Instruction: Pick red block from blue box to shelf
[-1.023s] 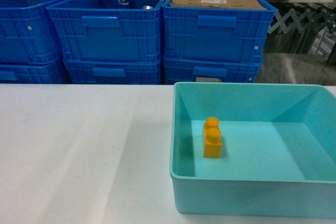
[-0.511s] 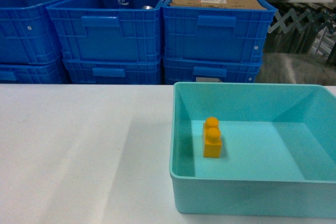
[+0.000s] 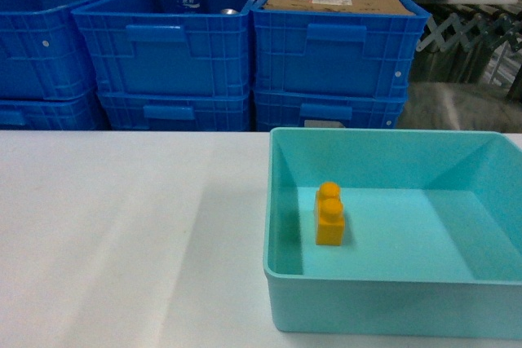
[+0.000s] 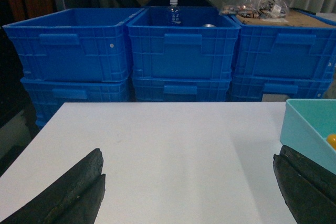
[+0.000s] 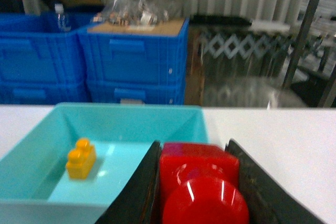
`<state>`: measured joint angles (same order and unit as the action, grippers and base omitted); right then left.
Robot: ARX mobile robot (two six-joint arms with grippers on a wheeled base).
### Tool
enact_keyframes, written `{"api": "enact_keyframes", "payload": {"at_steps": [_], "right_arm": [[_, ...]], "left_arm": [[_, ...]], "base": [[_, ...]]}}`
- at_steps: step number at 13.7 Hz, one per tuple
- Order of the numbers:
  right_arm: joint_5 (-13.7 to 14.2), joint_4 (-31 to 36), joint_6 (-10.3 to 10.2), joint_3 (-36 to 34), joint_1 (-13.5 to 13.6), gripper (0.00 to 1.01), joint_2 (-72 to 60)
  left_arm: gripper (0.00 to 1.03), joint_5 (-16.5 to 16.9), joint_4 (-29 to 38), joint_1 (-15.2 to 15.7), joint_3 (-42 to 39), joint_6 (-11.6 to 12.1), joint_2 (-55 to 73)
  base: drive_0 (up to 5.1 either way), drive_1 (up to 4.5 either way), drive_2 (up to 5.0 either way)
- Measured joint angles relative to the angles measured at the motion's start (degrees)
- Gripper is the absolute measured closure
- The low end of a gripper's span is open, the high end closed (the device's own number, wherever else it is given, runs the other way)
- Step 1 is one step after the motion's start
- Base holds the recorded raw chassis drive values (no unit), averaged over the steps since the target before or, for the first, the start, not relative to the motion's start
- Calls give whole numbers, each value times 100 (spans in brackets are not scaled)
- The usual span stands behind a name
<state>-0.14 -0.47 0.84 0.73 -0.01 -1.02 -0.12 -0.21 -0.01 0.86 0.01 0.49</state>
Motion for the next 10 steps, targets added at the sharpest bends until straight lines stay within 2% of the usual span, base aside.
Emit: {"api": "enact_keyframes", "payload": {"at_steps": [8, 10], "right_arm": [[0, 17, 0, -2, 2, 73, 74], [2, 20, 0, -2, 0, 73, 74]], "left_arm": [[5, 4, 2, 0, 0, 0, 0], [5, 4, 0, 4, 0, 0, 0]], "base": [[0, 0, 0], [-198, -198, -198]]}}
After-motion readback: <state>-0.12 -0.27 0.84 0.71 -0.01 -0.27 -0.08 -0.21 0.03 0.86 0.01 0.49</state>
